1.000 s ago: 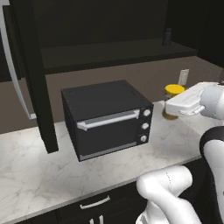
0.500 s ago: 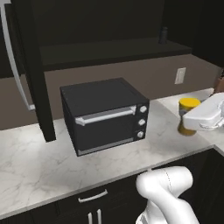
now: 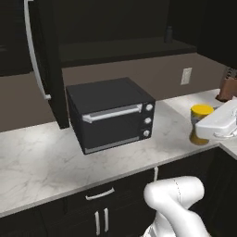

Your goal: Collect the turmeric, mayonnaise, and shaker from the cabinet and place them next to the stove.

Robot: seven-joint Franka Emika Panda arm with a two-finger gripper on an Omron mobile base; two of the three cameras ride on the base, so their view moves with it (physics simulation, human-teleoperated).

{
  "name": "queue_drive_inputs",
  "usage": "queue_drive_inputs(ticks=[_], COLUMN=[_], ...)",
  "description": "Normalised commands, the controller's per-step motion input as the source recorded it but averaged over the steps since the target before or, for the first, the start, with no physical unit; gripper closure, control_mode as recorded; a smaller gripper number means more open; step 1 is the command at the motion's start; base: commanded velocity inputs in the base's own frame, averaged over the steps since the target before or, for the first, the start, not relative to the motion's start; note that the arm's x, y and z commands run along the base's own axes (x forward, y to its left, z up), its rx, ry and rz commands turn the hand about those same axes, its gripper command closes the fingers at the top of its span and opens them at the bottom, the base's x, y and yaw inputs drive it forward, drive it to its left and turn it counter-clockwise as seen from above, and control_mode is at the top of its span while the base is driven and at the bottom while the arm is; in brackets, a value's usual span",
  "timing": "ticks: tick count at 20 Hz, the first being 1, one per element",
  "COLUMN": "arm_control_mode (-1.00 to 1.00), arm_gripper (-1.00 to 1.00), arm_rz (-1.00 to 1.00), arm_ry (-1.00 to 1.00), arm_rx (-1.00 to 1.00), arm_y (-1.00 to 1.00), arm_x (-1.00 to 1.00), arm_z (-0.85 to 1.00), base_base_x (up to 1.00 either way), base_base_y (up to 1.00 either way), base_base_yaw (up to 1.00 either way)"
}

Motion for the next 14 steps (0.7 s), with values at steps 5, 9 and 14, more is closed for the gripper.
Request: queue_drive_inputs(ticks=[5,9,14], arm_control_mode=[1.00,1.00,1.00], arm_gripper=[1.00,1.00,1.00], arm_rz=[0.00,0.00,0.00], arm_ry=[0.00,0.00,0.00], arm_rx=[0.00,0.00,0.00], arm_y=[0.00,0.00,0.00], arm_x=[0.00,0.00,0.00], arm_z=[0.00,0.00,0.00], base_base_x=[-0.37,-0.42,-0.52], base_base_y=[0.51,0.44,0.18], base_base_yaw=[-0.18,-0.28,-0.38])
